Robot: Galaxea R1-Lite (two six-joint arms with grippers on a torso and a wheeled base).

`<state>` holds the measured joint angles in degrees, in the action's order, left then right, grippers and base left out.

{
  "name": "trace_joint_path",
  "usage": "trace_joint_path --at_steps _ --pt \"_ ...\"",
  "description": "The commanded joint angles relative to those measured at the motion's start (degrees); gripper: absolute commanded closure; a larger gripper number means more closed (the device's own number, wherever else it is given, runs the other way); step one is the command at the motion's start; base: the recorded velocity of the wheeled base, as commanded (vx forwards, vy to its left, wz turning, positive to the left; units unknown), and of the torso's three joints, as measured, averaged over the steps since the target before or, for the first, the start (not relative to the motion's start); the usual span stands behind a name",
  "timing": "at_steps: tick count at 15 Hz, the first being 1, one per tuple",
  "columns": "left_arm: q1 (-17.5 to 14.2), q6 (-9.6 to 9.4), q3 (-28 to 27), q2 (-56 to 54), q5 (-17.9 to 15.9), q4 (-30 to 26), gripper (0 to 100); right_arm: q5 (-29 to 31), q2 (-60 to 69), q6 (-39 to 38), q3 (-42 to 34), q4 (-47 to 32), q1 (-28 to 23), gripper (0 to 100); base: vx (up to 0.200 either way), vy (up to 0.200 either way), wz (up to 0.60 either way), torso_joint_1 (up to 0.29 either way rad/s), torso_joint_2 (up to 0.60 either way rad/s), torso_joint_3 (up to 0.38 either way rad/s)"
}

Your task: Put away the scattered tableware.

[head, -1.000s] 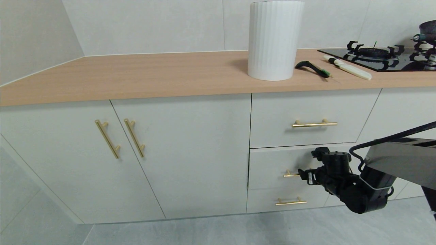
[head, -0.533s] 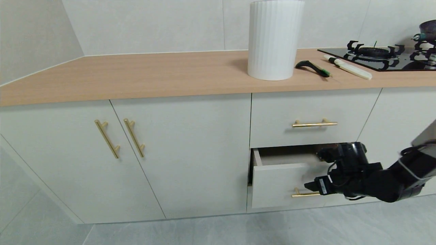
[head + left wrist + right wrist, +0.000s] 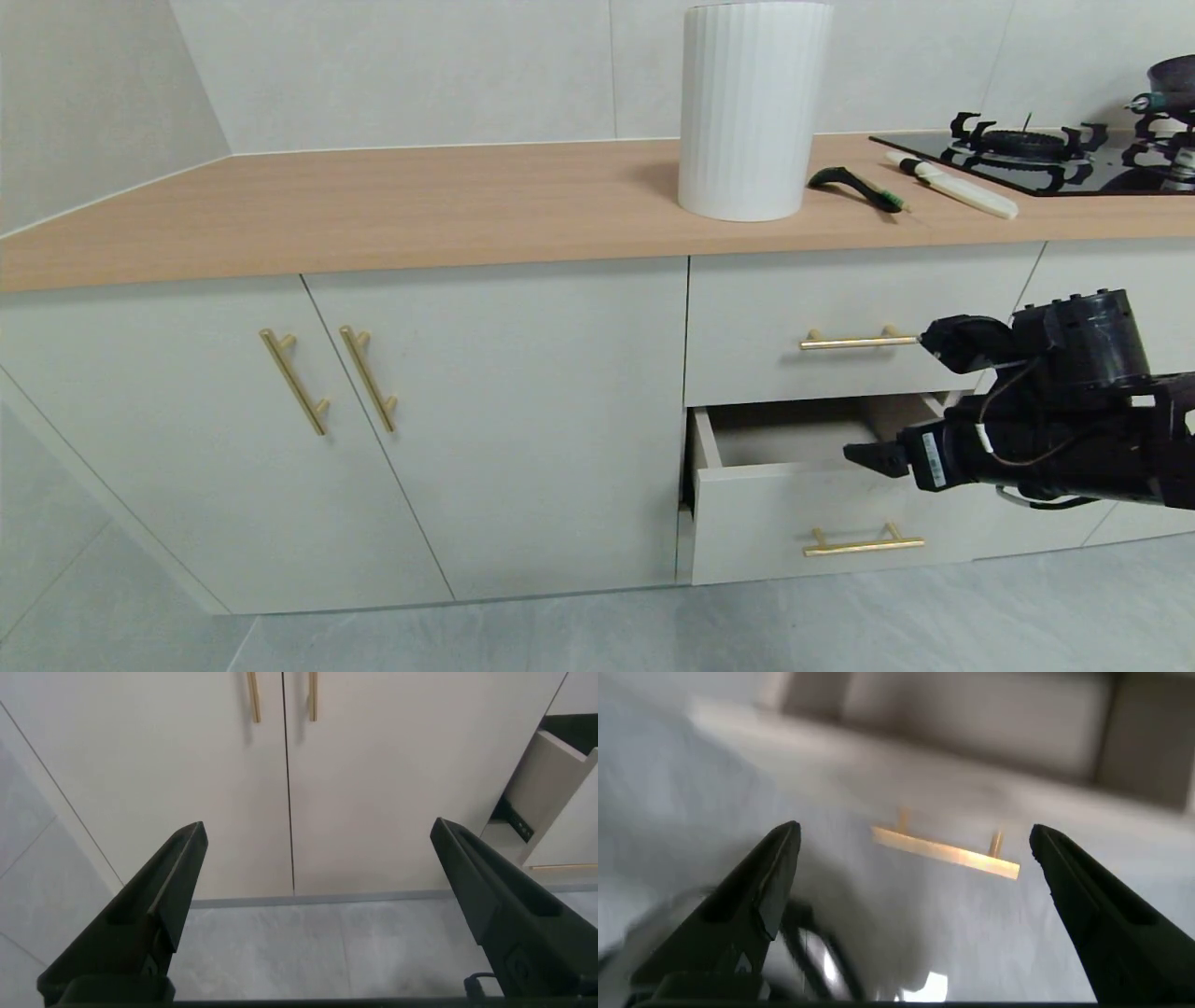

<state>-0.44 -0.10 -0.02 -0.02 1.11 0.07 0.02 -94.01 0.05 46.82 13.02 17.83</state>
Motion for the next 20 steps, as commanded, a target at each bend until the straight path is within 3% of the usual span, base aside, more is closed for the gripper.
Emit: trace_joint_path --at_steps 1,4,6,13,20 --pt "0.0 0.01 0.0 0.0 0.0 0.0 0 2.4 -5.8 -0.4 -1.4 6.1 0.1 0 0.0 0.0 0.0 0.0 0.0 0.0" --pt "0.0 0.01 0.0 0.0 0.0 0.0 0 7.1 -15.1 -1.8 -2.9 19.4 0.2 0 0.0 0.0 0.0 0.0 0.0 0.0" --pt "0.0 0.01 0.0 0.0 0.0 0.0 0 8.1 -18.4 -2.4 -3.0 23.8 0.2 0 0.0 0.0 0.0 0.0 0.0 0.0" --pt "0.0 0.01 0.0 0.0 0.0 0.0 0 8.2 -19.5 -2.3 -2.8 23.6 0.2 0 0.0 0.0 0.0 0.0 0.0 0.0" --pt "0.0 0.01 0.0 0.0 0.0 0.0 0 7.9 -14.8 -2.4 -2.1 15.2 0.0 0 0.0 0.0 0.0 0.0 0.0 0.0"
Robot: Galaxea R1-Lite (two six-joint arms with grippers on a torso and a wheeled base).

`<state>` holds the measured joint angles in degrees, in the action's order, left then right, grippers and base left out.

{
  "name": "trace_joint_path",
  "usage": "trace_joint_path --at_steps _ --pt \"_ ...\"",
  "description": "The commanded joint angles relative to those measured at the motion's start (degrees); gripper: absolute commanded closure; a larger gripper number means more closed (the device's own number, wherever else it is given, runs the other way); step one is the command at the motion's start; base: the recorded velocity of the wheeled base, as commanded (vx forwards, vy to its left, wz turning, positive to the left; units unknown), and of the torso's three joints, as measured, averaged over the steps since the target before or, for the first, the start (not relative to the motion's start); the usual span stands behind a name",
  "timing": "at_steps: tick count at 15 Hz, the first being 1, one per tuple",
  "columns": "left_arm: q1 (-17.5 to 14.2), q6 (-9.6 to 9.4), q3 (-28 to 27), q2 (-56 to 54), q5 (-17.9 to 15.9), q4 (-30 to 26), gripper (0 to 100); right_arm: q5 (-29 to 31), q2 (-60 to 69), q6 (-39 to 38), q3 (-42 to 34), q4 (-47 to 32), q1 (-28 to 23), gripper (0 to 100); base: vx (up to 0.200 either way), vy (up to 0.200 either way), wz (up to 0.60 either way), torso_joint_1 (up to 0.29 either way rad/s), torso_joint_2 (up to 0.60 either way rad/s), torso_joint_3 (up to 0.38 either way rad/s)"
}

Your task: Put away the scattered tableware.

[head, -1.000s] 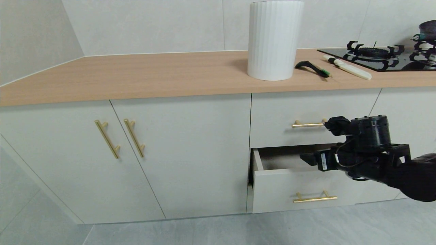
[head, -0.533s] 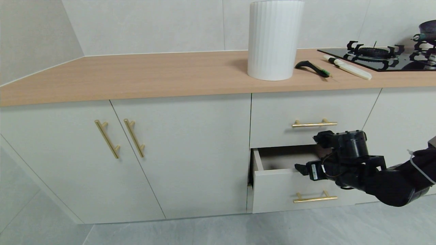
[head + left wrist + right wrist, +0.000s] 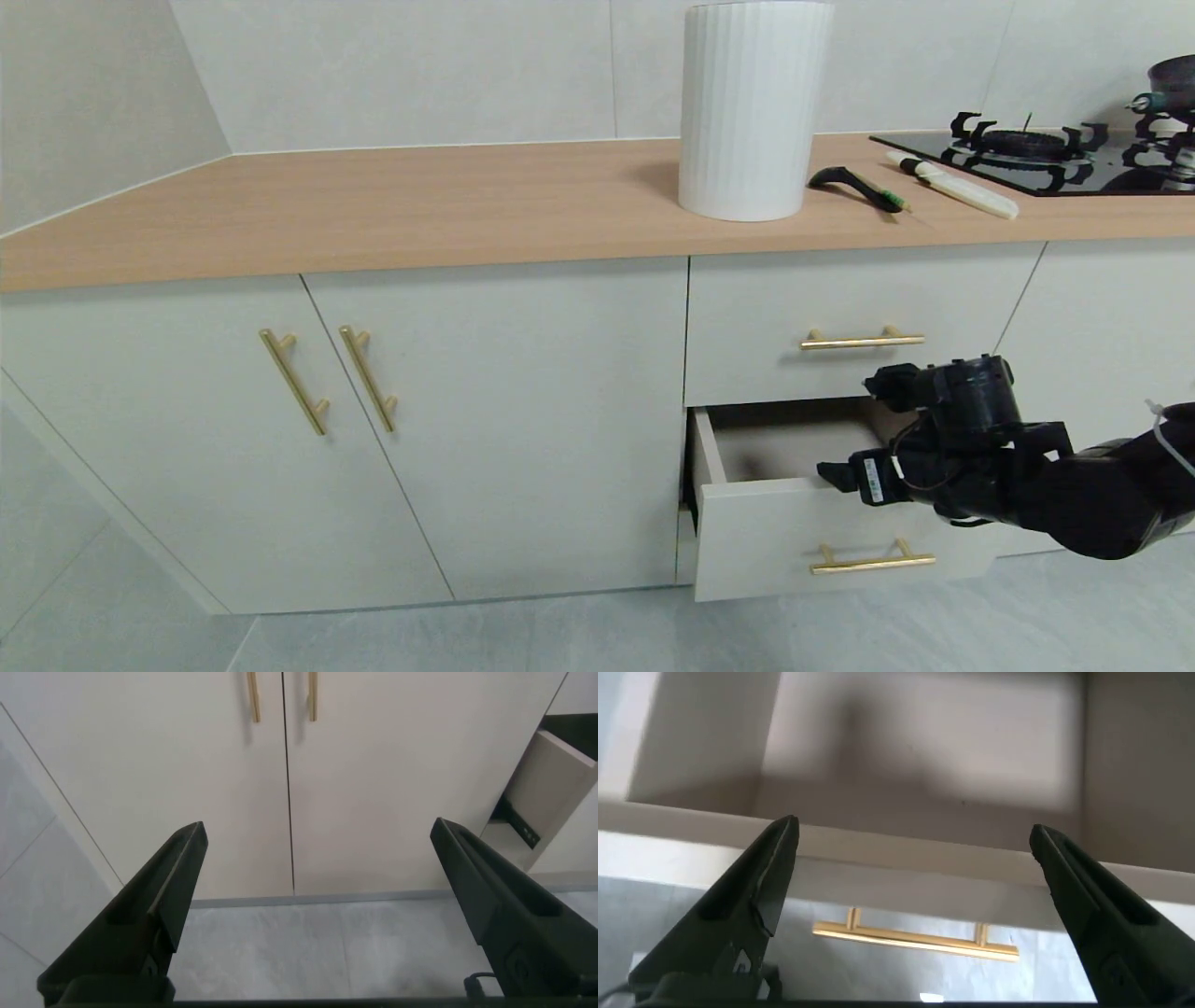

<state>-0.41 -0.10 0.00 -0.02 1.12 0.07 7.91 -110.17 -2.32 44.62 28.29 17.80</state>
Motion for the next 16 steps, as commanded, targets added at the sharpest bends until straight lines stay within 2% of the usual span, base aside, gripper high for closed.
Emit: trace_joint_path --at_steps 1,3,11,13,16 --pt "0.0 0.01 0.0 0.0 0.0 0.0 0 -0.1 1.5 0.0 0.3 -1.0 0.0 0 0.0 0.0 0.0 0.0 0.0 0.0" --pt "0.0 0.01 0.0 0.0 0.0 0.0 0 -0.4 2.8 0.0 2.5 -10.7 0.0 0 0.0 0.0 0.0 0.0 0.0 0.0" --pt "0.0 0.01 0.0 0.0 0.0 0.0 0 -0.6 4.4 1.6 3.7 -23.0 0.2 0 0.0 0.0 0.0 0.0 0.0 0.0" --pt "0.0 0.01 0.0 0.0 0.0 0.0 0 -2.7 6.8 5.9 3.8 -30.8 0.2 0 0.0 0.0 0.0 0.0 0.0 0.0" --pt "0.0 0.01 0.0 0.0 0.0 0.0 0 -2.7 7.7 8.4 4.7 -39.8 0.7 0 0.0 0.0 0.0 0.0 0.0 0.0"
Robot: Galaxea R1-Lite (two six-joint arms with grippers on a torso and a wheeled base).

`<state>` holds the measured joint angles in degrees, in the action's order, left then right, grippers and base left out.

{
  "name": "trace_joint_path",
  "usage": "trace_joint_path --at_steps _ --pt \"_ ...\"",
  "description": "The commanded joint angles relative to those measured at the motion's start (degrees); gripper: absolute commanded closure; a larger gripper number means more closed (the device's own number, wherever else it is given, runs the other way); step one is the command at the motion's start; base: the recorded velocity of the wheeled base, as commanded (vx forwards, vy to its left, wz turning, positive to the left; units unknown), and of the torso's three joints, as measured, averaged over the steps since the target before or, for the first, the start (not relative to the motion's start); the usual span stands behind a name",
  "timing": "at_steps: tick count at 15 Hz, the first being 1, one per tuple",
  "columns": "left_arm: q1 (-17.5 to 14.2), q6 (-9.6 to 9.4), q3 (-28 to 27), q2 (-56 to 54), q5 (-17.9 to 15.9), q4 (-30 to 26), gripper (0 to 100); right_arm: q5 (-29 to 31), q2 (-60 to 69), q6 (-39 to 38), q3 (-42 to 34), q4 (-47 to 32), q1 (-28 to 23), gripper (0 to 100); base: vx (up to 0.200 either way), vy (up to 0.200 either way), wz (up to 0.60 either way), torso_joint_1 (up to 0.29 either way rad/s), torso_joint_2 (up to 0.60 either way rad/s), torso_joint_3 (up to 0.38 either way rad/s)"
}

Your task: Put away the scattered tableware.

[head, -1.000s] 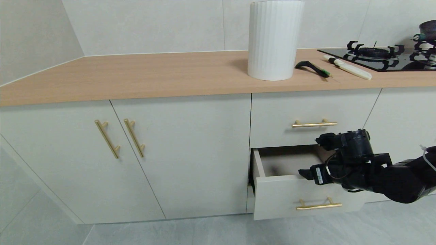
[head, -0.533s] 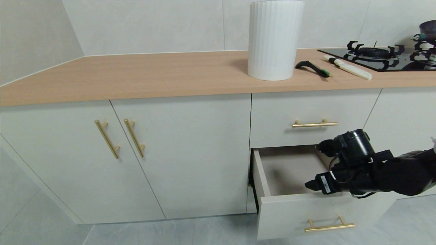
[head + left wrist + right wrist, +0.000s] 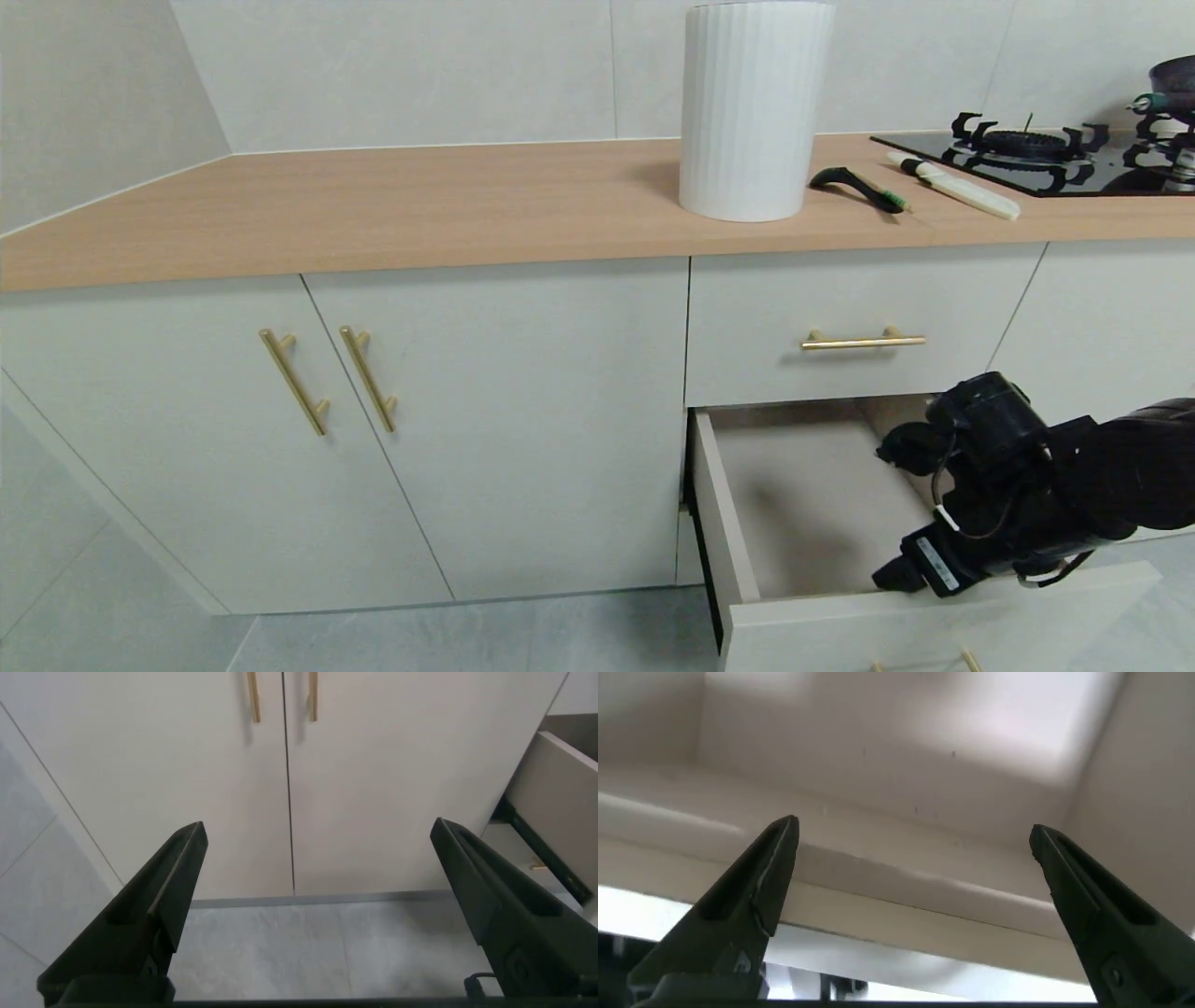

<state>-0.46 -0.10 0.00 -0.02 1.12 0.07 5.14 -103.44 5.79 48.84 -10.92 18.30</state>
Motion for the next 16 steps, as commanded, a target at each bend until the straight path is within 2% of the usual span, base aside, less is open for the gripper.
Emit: trace_joint_path --at_steps 1,10,16 --pt "0.0 0.01 0.0 0.0 0.0 0.0 0 0.1 1.0 0.9 0.6 -2.0 0.2 0 0.0 0.0 0.0 0.0 0.0 0.0" --pt "0.0 0.01 0.0 0.0 0.0 0.0 0 3.1 0.8 5.8 -0.3 -16.7 4.9 0 0.0 0.0 0.0 0.0 0.0 0.0" --pt "0.0 0.01 0.0 0.0 0.0 0.0 0 4.5 0.7 7.0 -1.1 -20.4 7.5 0 0.0 0.0 0.0 0.0 0.0 0.0"
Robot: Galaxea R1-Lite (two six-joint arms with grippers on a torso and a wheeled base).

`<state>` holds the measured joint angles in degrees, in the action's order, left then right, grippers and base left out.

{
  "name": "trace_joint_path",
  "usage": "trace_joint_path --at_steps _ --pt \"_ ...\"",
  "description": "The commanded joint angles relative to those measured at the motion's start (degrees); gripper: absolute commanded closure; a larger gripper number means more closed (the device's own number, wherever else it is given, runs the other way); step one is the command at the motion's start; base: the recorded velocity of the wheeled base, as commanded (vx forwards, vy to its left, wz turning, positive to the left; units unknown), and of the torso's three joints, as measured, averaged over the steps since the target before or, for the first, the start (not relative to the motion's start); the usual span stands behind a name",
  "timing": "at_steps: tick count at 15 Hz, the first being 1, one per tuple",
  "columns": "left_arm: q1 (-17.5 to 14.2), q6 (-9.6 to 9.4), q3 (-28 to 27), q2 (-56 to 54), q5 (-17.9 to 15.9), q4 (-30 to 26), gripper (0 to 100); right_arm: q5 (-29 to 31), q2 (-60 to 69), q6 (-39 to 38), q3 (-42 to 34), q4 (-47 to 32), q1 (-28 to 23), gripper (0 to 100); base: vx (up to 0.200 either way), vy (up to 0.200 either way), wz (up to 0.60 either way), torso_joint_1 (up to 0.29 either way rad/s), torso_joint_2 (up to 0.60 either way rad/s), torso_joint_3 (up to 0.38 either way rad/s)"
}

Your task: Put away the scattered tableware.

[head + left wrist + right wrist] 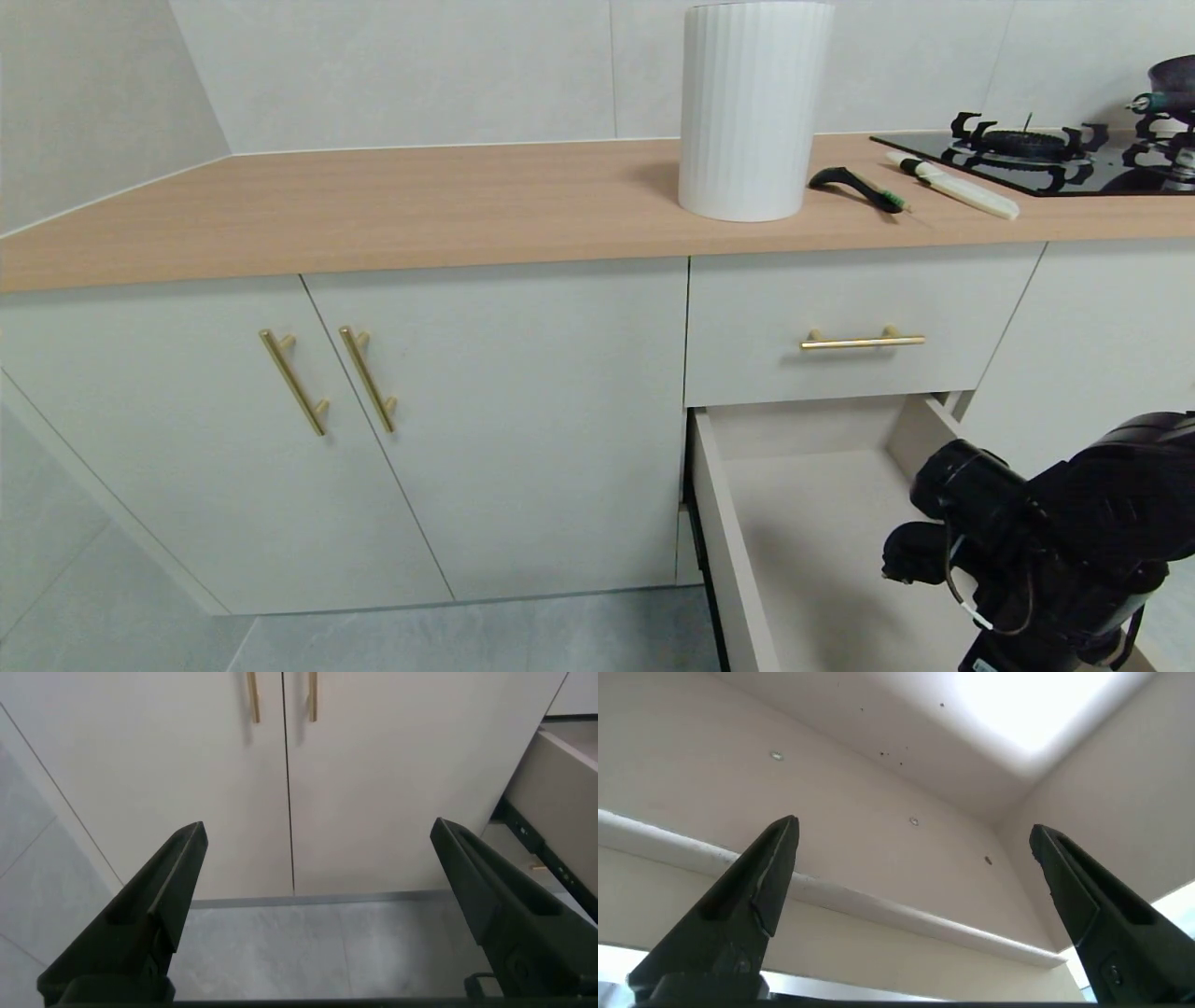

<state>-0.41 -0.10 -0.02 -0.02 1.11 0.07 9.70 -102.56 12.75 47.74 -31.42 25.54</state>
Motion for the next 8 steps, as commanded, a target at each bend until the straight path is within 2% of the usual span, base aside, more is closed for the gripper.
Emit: trace_joint_path --at_steps 1,5,8 --pt "0.0 0.01 0.0 0.0 0.0 0.0 0 0.0 -0.2 0.0 0.0 0.1 0.2 0 0.0 0.0 0.0 0.0 0.0 0.0" --pt "0.0 0.01 0.0 0.0 0.0 0.0 0 1.5 0.3 -0.4 1.6 0.7 0.1 0 0.0 0.0 0.0 0.0 0.0 0.0" --pt "0.0 0.01 0.0 0.0 0.0 0.0 0 1.0 3.0 -5.4 5.4 5.0 -2.4 0 0.0 0.0 0.0 0.0 0.0 0.0"
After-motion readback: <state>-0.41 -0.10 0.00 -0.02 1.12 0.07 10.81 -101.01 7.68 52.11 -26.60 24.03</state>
